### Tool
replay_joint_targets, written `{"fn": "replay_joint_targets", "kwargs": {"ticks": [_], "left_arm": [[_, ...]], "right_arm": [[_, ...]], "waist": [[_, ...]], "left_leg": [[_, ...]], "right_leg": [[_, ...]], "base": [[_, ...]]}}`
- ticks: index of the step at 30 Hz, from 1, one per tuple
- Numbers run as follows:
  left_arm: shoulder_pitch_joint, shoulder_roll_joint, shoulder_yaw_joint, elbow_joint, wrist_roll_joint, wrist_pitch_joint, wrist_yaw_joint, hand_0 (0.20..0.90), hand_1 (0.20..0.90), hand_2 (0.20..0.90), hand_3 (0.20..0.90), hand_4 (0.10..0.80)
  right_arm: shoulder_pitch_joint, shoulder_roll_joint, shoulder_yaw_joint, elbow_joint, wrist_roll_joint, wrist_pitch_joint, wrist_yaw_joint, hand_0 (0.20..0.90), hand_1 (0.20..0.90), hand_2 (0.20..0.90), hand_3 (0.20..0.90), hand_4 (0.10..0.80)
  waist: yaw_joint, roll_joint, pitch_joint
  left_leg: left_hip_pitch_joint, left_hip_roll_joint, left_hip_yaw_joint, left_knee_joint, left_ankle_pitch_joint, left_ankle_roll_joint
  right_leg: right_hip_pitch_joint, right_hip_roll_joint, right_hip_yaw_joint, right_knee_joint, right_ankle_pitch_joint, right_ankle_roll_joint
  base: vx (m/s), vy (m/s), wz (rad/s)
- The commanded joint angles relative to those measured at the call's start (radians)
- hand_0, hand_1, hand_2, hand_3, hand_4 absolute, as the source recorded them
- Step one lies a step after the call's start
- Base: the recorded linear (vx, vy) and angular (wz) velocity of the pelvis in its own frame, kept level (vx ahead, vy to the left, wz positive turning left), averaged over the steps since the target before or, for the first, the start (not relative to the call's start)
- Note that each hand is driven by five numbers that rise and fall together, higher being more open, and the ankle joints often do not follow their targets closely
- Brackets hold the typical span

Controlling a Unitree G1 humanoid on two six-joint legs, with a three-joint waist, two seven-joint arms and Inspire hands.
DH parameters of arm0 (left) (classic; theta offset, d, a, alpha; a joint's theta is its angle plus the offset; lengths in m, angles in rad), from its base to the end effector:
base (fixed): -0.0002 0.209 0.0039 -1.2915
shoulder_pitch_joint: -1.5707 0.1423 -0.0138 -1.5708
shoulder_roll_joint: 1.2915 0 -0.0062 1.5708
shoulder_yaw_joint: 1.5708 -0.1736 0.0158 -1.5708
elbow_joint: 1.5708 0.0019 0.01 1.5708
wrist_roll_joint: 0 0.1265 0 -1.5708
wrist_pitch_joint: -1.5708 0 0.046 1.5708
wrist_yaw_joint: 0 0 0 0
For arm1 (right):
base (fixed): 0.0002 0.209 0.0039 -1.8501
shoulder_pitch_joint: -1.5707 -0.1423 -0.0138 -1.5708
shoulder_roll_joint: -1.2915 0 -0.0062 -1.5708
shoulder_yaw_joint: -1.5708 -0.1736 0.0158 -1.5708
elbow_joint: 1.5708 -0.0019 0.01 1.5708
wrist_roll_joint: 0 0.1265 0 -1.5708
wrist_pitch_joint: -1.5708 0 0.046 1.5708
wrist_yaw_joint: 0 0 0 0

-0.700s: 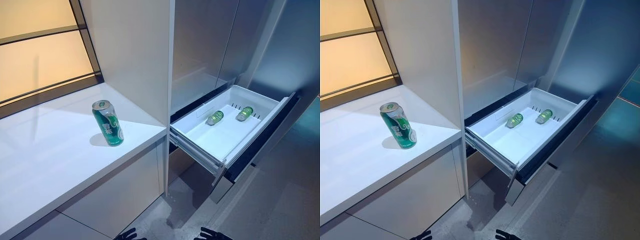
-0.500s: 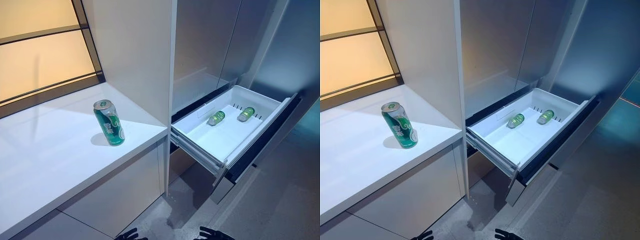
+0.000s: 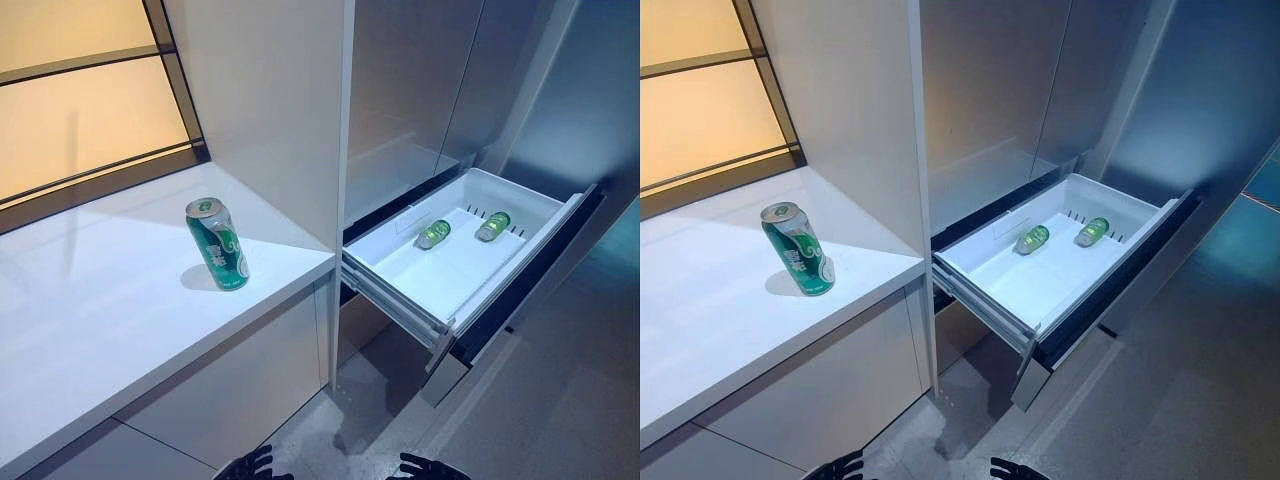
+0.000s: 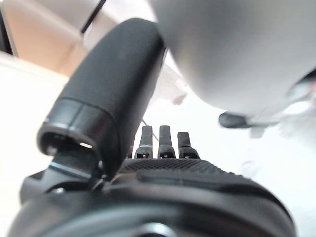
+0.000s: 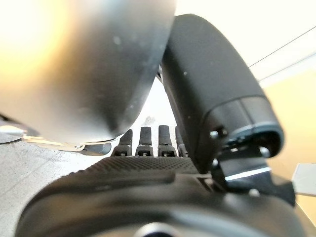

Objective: Put drinks into fridge and close the fridge

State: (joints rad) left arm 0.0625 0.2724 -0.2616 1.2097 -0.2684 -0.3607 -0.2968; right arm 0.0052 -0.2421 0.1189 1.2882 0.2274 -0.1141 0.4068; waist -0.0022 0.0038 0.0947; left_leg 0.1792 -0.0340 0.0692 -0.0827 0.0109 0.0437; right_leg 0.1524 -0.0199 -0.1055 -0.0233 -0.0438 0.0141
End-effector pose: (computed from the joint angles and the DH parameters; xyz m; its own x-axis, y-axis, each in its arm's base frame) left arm 0.0621 0.2222 -0.0896 0.5752 -0.1546 -0.8033 0.1797 0.9819 -0.0603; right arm 0.0611 -0.2244 -0.0952 0.3876 0.2015 -0.8995 -0.0584 0.9792 0.1942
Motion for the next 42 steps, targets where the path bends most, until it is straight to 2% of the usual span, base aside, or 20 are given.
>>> {"fn": "replay_joint_targets", "kwargs": {"ticks": [1,3,7,8,11,12,15,16,18,21,22,25,27,29,32,35,42], "left_arm": [[-0.136,-0.009,-0.050,-0.089,-0.025,-0.123,-0.170,0.900,0.900,0.900,0.900,0.800],[-0.153,0.001,-0.093,-0.176,-0.092,-0.113,-0.287,0.900,0.900,0.900,0.900,0.800],[-0.187,0.033,-0.118,-0.373,-0.201,-0.109,-0.436,0.900,0.900,0.900,0.900,0.800],[-0.195,0.052,-0.127,-0.456,-0.232,-0.086,-0.444,0.900,0.900,0.900,0.900,0.800],[-0.230,0.099,-0.107,-0.651,-0.379,-0.047,-0.526,0.900,0.900,0.900,0.900,0.800],[-0.254,0.128,-0.070,-0.804,-0.464,0.015,-0.539,0.900,0.900,0.900,0.900,0.800],[-0.277,0.156,-0.022,-0.992,-0.594,0.034,-0.520,0.900,0.900,0.900,0.900,0.800],[-0.291,0.161,0.025,-1.121,-0.639,0.047,-0.472,0.900,0.900,0.900,0.900,0.800],[-0.314,0.170,0.077,-1.252,-0.672,0.008,-0.402,0.900,0.900,0.900,0.900,0.800],[-0.336,0.178,0.109,-1.330,-0.665,-0.026,-0.323,0.900,0.900,0.900,0.900,0.800],[-0.370,0.194,0.132,-1.369,-0.635,-0.070,-0.237,0.900,0.900,0.900,0.900,0.800],[-0.406,0.211,0.142,-1.393,-0.589,-0.096,-0.139,0.900,0.900,0.900,0.900,0.800],[-0.440,0.234,0.159,-1.397,-0.547,-0.147,-0.064,0.900,0.900,0.900,0.900,0.800],[-0.477,0.263,0.188,-1.398,-0.510,-0.152,0.021,0.900,0.900,0.900,0.900,0.800],[-0.508,0.296,0.228,-1.389,-0.444,-0.140,0.144,0.900,0.900,0.900,0.900,0.800],[-0.521,0.326,0.266,-1.358,-0.385,-0.091,0.253,0.900,0.900,0.900,0.900,0.800],[-0.506,0.383,0.335,-1.272,-0.380,-0.009,0.322,0.900,0.900,0.900,0.900,0.800]], "right_arm": [[-0.078,-0.072,0.040,0.039,-0.038,0.009,-0.016,0.900,0.900,0.900,0.900,0.800],[-0.087,-0.080,0.046,0.031,-0.042,0.023,-0.016,0.900,0.900,0.900,0.900,0.800],[-0.096,-0.092,0.051,0.012,-0.044,0.046,-0.017,0.900,0.900,0.900,0.900,0.800],[-0.096,-0.094,0.054,0.007,-0.040,0.050,-0.020,0.900,0.900,0.900,0.900,0.800],[-0.092,-0.094,0.058,-0.001,-0.032,0.050,-0.027,0.900,0.900,0.900,0.900,0.800],[-0.084,-0.092,0.052,-0.001,-0.029,0.043,-0.030,0.900,0.900,0.900,0.900,0.800],[-0.074,-0.086,0.040,0.014,-0.030,0.022,-0.030,0.900,0.900,0.900,0.900,0.800],[-0.065,-0.079,0.033,0.029,-0.033,0.002,-0.030,0.900,0.900,0.900,0.900,0.800],[-0.054,-0.066,0.034,0.044,-0.042,-0.018,-0.038,0.900,0.900,0.900,0.900,0.800],[-0.044,-0.055,0.043,0.055,-0.053,-0.032,-0.048,0.900,0.900,0.900,0.900,0.800],[-0.034,-0.046,0.058,0.060,-0.051,-0.043,-0.061,0.900,0.900,0.900,0.900,0.800],[-0.029,-0.035,0.078,0.058,-0.042,-0.047,-0.074,0.900,0.900,0.900,0.900,0.800],[-0.024,-0.029,0.094,0.052,-0.044,-0.048,-0.084,0.900,0.900,0.900,0.900,0.800],[-0.023,-0.026,0.108,0.054,-0.048,-0.053,-0.089,0.900,0.900,0.900,0.900,0.800],[-0.021,-0.023,0.123,0.050,-0.052,-0.051,-0.094,0.900,0.900,0.900,0.900,0.800],[-0.024,-0.022,0.134,0.047,-0.053,-0.045,-0.100,0.900,0.900,0.900,0.900,0.800],[-0.029,-0.028,0.132,0.041,-0.049,-0.026,-0.104,0.900,0.900,0.900,0.900,0.800]], "waist": [[-0.001,0.011,0.004],[-0.005,0.019,0.006],[-0.007,0.028,0.006],[-0.007,0.029,0.007],[-0.004,0.031,0.006],[0.002,0.031,0.004],[0.009,0.029,0.001],[0.014,0.027,-0.005],[0.019,0.024,-0.012],[0.020,0.023,-0.019],[0.019,0.023,-0.028],[0.015,0.023,-0.034],[0.011,0.025,-0.041],[0.008,0.028,-0.047],[0.005,0.031,-0.054],[0.007,0.035,-0.060],[0.019,0.037,-0.064]], "left_leg": [[-0.033,0.006,0.059,0.064,-0.084,-0.042],[-0.032,0.008,0.061,0.060,-0.081,-0.041],[-0.031,0.011,0.059,0.052,-0.077,-0.040],[-0.030,0.011,0.058,0.051,-0.076,-0.041],[-0.031,0.010,0.051,0.048,-0.074,-0.039],[-0.032,0.009,0.046,0.046,-0.075,-0.036],[-0.030,0.007,0.037,0.041,-0.076,-0.030],[-0.028,0.006,0.030,0.035,-0.078,-0.028],[-0.023,0.005,0.022,0.027,-0.080,-0.025],[-0.016,0.005,0.013,0.016,-0.080,-0.023],[-0.012,0.005,0.006,0.011,-0.081,-0.023],[-0.008,0.006,0.002,0.008,-0.082,-0.024],[-0.005,0.007,0.001,0.005,-0.081,-0.026],[-0.003,0.008,0.002,0.004,-0.080,-0.029],[0.000,0.010,0.001,0.001,-0.081,-0.031],[0.001,0.010,-0.002,0.000,-0.079,-0.033],[0.000,0.011,-0.005,0.003,-0.075,-0.037]], "right_leg": [[-0.043,-0.023,-0.074,0.046,-0.021,0.052],[-0.047,-0.021,-0.069,0.049,-0.020,0.053],[-0.054,-0.020,-0.060,0.051,-0.016,0.058],[-0.054,-0.019,-0.058,0.051,-0.015,0.058],[-0.055,-0.019,-0.052,0.047,-0.012,0.058],[-0.054,-0.018,-0.049,0.044,-0.011,0.057],[-0.050,-0.017,-0.046,0.039,-0.011,0.055],[-0.047,-0.015,-0.042,0.034,-0.014,0.054],[-0.043,-0.012,-0.038,0.031,-0.018,0.052],[-0.038,-0.009,-0.034,0.027,-0.023,0.051],[-0.033,-0.006,-0.032,0.026,-0.027,0.050],[-0.028,-0.004,-0.032,0.024,-0.031,0.050],[-0.025,-0.002,-0.032,0.023,-0.033,0.050],[-0.023,0.000,-0.032,0.022,-0.036,0.049],[-0.021,0.003,-0.029,0.023,-0.042,0.046],[-0.017,0.007,-0.025,0.021,-0.045,0.043],[-0.009,0.010,-0.028,0.020,-0.050,0.038]], "base": [[0.000,0.000,0.00],[0.000,0.000,0.00],[0.000,0.000,0.00],[0.000,0.000,0.00],[0.000,0.000,0.00],[0.000,0.000,0.00],[0.000,0.000,0.00],[0.000,0.000,0.00],[0.003,-0.016,0.00],[0.000,0.000,0.00],[0.000,0.000,0.00],[0.000,0.000,0.00],[0.000,0.000,0.00],[0.000,0.000,0.00],[0.000,0.000,0.00],[0.000,0.000,0.00],[0.000,0.000,0.00]]}}
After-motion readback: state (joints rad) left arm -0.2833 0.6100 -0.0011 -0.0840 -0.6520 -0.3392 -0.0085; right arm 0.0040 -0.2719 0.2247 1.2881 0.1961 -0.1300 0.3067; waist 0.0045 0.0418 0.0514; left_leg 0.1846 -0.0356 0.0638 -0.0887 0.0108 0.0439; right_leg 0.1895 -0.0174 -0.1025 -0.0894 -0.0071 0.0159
